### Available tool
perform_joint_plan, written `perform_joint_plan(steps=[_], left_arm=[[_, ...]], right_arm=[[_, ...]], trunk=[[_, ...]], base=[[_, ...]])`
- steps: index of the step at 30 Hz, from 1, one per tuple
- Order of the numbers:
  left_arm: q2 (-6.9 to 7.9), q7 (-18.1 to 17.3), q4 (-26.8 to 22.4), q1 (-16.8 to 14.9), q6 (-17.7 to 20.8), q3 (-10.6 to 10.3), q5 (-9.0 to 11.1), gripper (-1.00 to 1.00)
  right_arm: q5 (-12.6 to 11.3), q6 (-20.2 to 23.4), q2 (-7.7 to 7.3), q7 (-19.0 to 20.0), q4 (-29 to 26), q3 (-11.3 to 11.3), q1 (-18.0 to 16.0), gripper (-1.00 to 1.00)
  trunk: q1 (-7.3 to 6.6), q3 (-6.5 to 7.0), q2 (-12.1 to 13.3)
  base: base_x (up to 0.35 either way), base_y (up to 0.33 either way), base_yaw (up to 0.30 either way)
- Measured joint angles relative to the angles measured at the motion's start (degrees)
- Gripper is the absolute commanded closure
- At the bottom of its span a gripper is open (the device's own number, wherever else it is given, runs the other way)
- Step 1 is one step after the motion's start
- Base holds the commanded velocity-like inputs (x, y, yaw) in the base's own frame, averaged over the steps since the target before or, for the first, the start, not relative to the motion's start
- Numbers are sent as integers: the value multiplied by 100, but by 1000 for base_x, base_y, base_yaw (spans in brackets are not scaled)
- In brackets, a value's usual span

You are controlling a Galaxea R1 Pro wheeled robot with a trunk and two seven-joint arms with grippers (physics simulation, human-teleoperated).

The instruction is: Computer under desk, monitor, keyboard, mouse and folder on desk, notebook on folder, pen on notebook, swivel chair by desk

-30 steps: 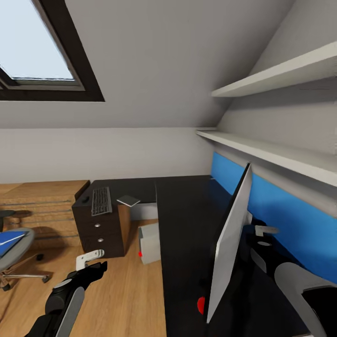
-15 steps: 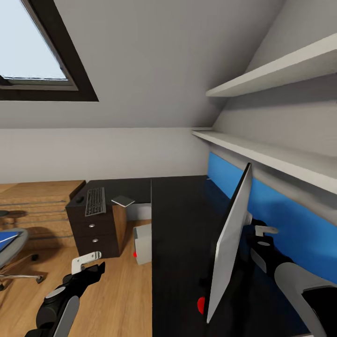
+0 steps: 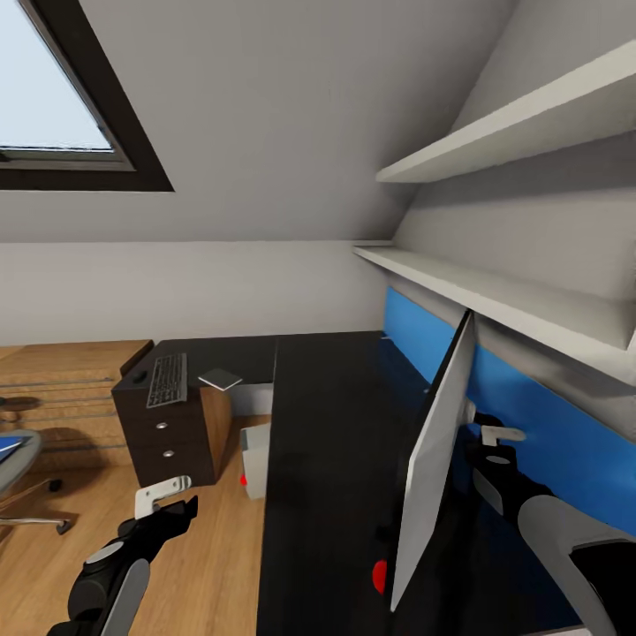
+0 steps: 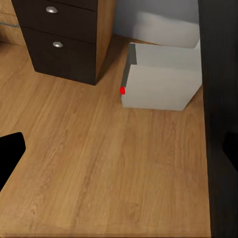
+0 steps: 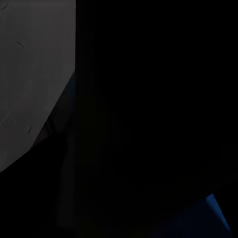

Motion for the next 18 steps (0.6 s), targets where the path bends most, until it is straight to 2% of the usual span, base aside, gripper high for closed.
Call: perform_joint_plan(steps=[9,18], left_arm=[[-1,0,2,2,1,-5,7,-100],[-7,0,10,3,8,-7,10,-100]], right_arm=[[-6,2,36,4,0,-14,1,100],[3,2,54,3,-1,-5,-1,100]], trunk=[[0,0,0],[0,0,0]], base=[[0,-9,18],[0,0,164]])
